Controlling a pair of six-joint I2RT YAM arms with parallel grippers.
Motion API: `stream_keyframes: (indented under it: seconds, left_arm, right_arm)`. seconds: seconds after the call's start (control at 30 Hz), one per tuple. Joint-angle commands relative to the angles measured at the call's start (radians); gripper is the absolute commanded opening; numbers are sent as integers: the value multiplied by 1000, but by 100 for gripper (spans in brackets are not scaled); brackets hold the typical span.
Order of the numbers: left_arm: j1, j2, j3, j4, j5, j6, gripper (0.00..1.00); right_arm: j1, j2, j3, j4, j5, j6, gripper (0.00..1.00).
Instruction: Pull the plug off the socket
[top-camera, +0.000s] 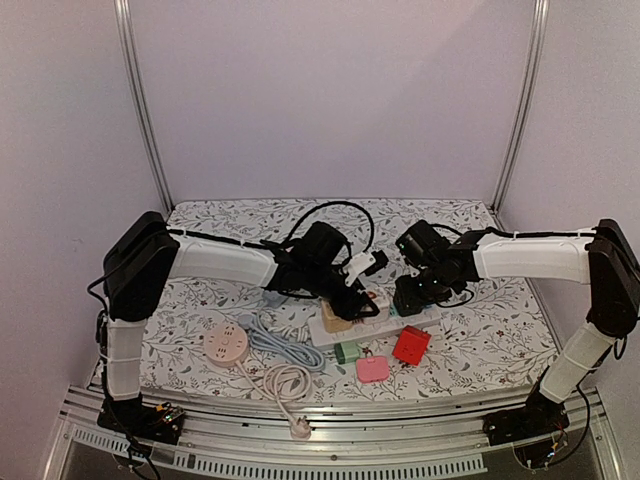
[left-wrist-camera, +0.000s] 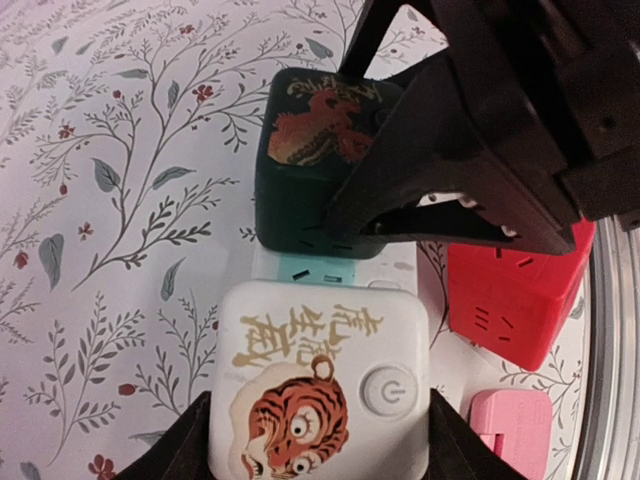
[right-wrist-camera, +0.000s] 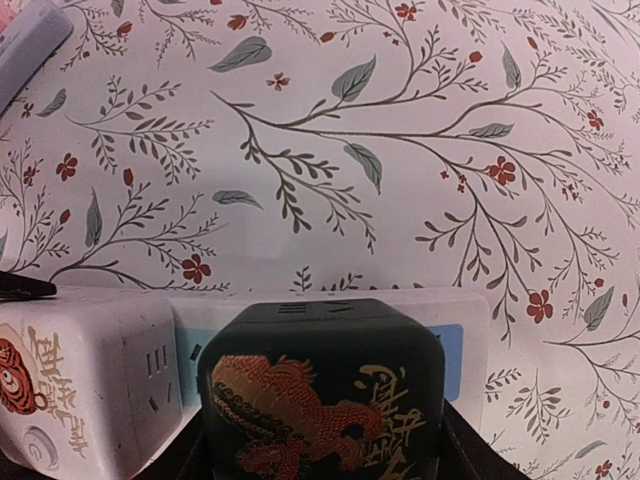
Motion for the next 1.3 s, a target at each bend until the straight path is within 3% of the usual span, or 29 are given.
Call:
stream_keyframes:
  seconds: [0.0, 0.3, 0.77, 1.27]
  left_arm:
    - [-17, 29, 12, -12, -12, 19, 55]
    - [-35, 18, -24, -15, -38, 54, 43]
    - [-46, 16, -53, 1, -81, 40, 41]
    - [-45, 28, -48, 9, -75, 10, 37]
  right_arm:
    - [22, -18, 8, 21, -72, 24, 36]
    - [17, -29, -4, 26, -40, 38, 36]
    - [-26, -80, -48, 101, -157, 69, 36]
    - [91, -23, 39, -23, 120, 88, 36]
